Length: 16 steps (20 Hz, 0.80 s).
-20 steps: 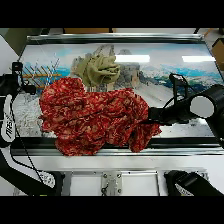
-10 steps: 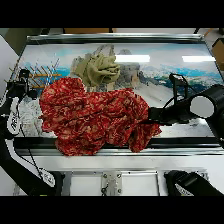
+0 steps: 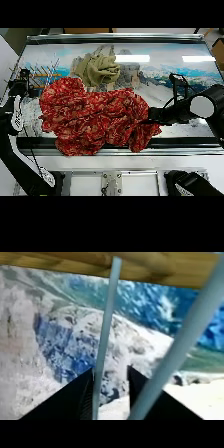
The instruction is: Fold the clothes and pants, and hang the long-sleeved shirts on hangers.
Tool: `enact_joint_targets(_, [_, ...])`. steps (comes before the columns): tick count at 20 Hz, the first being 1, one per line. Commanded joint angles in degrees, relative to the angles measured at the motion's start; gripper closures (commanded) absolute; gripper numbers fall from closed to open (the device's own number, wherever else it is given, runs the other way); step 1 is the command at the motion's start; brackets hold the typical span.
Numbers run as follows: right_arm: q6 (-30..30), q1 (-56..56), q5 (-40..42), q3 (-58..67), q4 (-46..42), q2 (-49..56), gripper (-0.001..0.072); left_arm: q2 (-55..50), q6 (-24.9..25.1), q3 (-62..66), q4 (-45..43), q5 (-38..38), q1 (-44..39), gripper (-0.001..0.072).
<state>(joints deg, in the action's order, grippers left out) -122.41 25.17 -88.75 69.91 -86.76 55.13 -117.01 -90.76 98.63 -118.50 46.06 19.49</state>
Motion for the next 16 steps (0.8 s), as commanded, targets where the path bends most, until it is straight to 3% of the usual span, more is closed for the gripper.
enact_joint_targets(1, [0.00, 0.02, -0.02, -0.02, 0.02, 0.00, 0.0697, -0.07, -0.13, 0.39, 0.13, 1.38, 0.00, 0.0666])
enact_joint_targets(2, [0.00, 0.02, -0.02, -0.02, 0.00, 0.00, 0.0697, 0.04, -0.13, 0.39, 0.09, 1.75, -0.09, 0.0694])
enact_joint_targets(16, [0.00, 0.02, -0.02, -0.02, 0.00, 0.00, 0.0697, 14.93, 0.57, 0.37, 0.07, 6.93, -4.28, 0.0695])
